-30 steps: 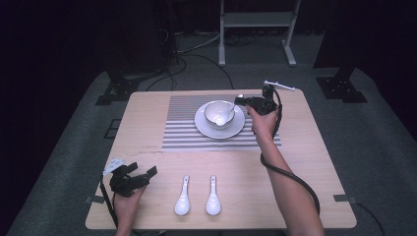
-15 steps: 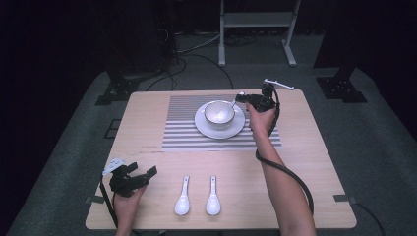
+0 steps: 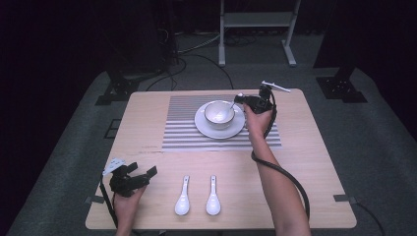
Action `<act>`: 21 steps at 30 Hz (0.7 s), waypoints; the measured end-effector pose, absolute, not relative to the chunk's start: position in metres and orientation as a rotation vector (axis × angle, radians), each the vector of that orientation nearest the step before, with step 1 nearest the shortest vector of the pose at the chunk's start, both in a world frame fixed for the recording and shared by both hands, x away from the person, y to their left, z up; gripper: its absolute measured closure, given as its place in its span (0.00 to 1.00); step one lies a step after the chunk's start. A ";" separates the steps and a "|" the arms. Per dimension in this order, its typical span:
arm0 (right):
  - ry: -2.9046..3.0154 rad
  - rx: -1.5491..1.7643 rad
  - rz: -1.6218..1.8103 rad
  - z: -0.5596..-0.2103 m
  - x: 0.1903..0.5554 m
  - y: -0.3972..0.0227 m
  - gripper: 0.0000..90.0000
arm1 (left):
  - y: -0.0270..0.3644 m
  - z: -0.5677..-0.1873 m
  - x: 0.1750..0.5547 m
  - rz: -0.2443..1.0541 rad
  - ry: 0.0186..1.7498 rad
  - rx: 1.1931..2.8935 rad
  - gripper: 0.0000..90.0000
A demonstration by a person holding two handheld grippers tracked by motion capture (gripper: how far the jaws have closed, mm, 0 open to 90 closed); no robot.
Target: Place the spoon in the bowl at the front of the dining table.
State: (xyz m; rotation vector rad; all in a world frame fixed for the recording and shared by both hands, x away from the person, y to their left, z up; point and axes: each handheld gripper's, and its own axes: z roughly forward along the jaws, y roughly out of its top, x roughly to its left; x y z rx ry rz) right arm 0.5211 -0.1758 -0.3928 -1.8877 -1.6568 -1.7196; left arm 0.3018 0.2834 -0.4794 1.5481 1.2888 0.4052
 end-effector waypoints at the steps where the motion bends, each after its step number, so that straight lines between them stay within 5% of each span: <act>1: -1.659 -1.893 -1.718 -0.394 0.521 -0.176 0.94 | 0.283 -0.479 0.302 0.405 1.289 1.548 0.01; 21: -1.663 -1.925 -1.667 -0.419 0.519 -0.174 0.94 | 0.283 -0.479 0.302 0.403 1.288 1.550 0.01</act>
